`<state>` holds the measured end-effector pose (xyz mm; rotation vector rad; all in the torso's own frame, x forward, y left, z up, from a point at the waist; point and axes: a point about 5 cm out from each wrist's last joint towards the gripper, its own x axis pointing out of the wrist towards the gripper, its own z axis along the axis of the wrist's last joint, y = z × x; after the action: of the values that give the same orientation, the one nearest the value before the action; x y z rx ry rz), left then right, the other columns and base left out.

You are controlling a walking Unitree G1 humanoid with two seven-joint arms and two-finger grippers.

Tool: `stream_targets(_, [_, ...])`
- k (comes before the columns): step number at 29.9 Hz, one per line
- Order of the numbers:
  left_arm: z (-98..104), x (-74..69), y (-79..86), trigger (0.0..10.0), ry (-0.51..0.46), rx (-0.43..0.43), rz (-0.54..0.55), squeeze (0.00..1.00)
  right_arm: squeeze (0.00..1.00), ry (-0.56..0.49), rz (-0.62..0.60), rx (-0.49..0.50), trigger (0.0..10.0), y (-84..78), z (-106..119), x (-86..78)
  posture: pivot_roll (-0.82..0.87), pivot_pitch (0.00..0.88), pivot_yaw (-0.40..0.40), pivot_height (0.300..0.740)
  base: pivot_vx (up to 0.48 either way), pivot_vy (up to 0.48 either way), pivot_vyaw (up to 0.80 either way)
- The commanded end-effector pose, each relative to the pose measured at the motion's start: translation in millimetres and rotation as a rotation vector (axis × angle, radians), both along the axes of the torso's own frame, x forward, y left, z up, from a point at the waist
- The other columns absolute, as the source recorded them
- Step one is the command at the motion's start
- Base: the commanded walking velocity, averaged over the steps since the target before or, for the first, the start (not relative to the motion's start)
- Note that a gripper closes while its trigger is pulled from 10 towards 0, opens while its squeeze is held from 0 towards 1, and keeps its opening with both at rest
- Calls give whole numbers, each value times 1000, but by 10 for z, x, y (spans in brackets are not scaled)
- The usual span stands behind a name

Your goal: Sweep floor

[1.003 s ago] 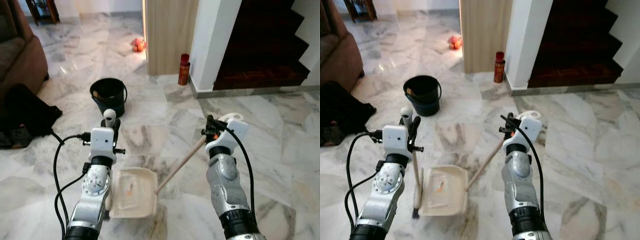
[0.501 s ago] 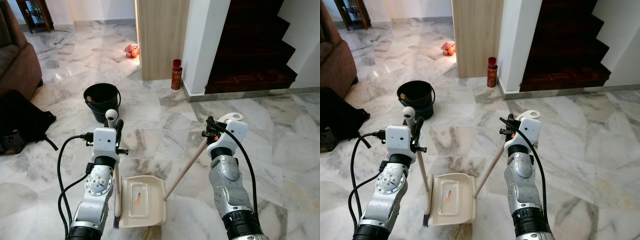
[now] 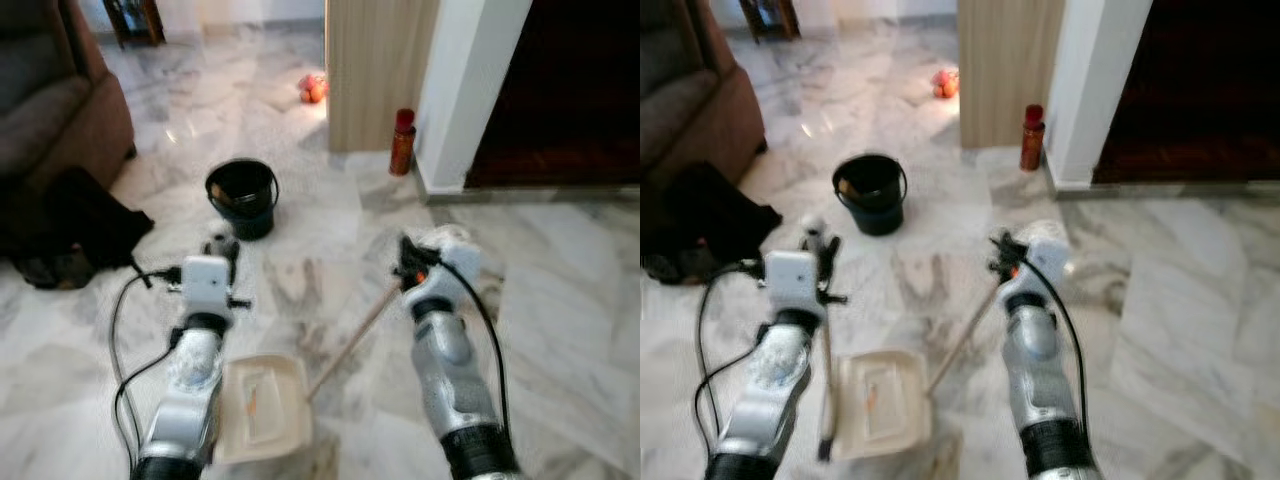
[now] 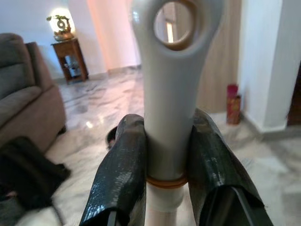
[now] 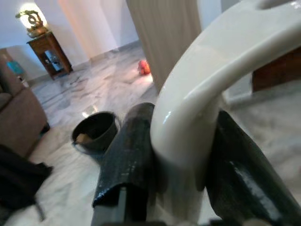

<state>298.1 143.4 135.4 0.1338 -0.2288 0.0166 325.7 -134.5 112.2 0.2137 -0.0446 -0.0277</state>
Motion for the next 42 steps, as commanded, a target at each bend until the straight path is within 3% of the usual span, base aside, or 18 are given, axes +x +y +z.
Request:
stream_targets(1, [88, 5, 33, 10000, -40, 13, 6, 0, 0, -55, 25, 24, 10000, 93, 137, 30, 132, 89, 1, 740, 368, 0, 0])
stream_targets(7, [89, 7, 36, 10000, -39, 12, 8, 0, 0, -63, 37, 19, 10000, 102, 146, 30, 132, 90, 1, 740, 366, 0, 0])
stream_targets(25, [87, -4, 26, 10000, -36, 11, 9, 0, 0, -74, 56, 18, 10000, 114, 163, 15, 132, 93, -4, 740, 364, 0, 792])
stream_targets(42, [81, -4, 31, 10000, -35, 12, 11, 0, 0, -72, 51, 40, 10000, 97, 175, 30, 130, 83, -2, 740, 365, 0, 0])
